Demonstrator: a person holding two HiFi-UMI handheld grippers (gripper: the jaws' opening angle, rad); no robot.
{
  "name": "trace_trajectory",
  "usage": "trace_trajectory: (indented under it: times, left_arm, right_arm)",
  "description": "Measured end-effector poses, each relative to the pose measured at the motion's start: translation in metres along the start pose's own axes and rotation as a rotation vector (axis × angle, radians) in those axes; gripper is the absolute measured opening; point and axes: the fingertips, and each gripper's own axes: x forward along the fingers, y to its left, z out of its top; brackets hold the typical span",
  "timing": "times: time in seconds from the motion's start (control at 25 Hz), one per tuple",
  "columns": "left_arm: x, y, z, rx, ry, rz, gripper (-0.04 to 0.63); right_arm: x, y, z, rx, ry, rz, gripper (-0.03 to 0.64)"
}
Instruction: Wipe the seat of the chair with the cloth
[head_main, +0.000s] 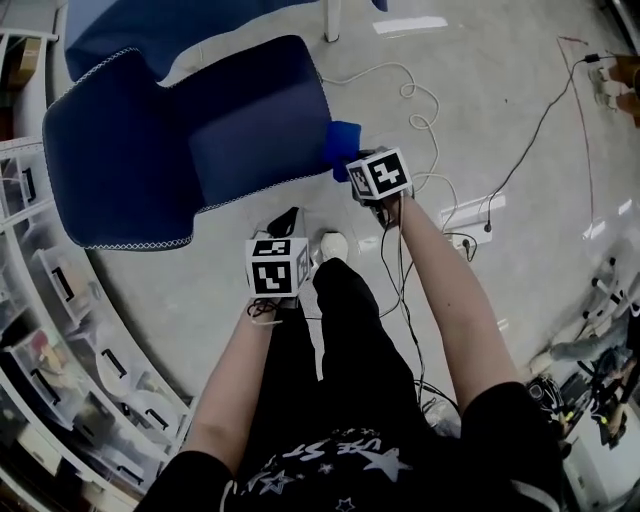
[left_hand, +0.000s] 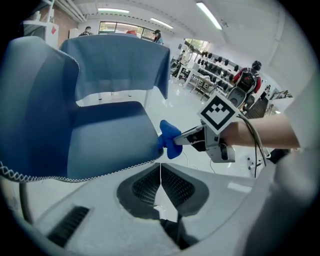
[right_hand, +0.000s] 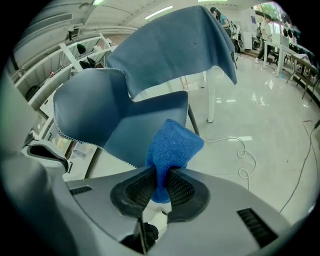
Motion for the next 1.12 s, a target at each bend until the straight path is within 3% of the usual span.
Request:
trace_trajectory:
  times: [0.4, 0.68, 1.12]
  left_arm:
    - [-0.07, 0.015, 0.033, 0.032, -0.092, -0.023, 0.021]
    - [-0.117, 0.04, 0.055, 0.119, -0.154, -0.108, 0.021]
    - [-0.218, 0.078, 0.067, 0.213, -0.244, -0.152, 0.021]
  right_arm:
    - [-0.054, 0.059, 0.023, 0.018, -0.071, -0.005, 0.055]
    - [-0.12, 0.101, 0.045, 0.024, -0.167, -0.118, 0.055]
    - [-0.206, 0.178, 0.062, 0.053, -0.316, -0.262, 0.055]
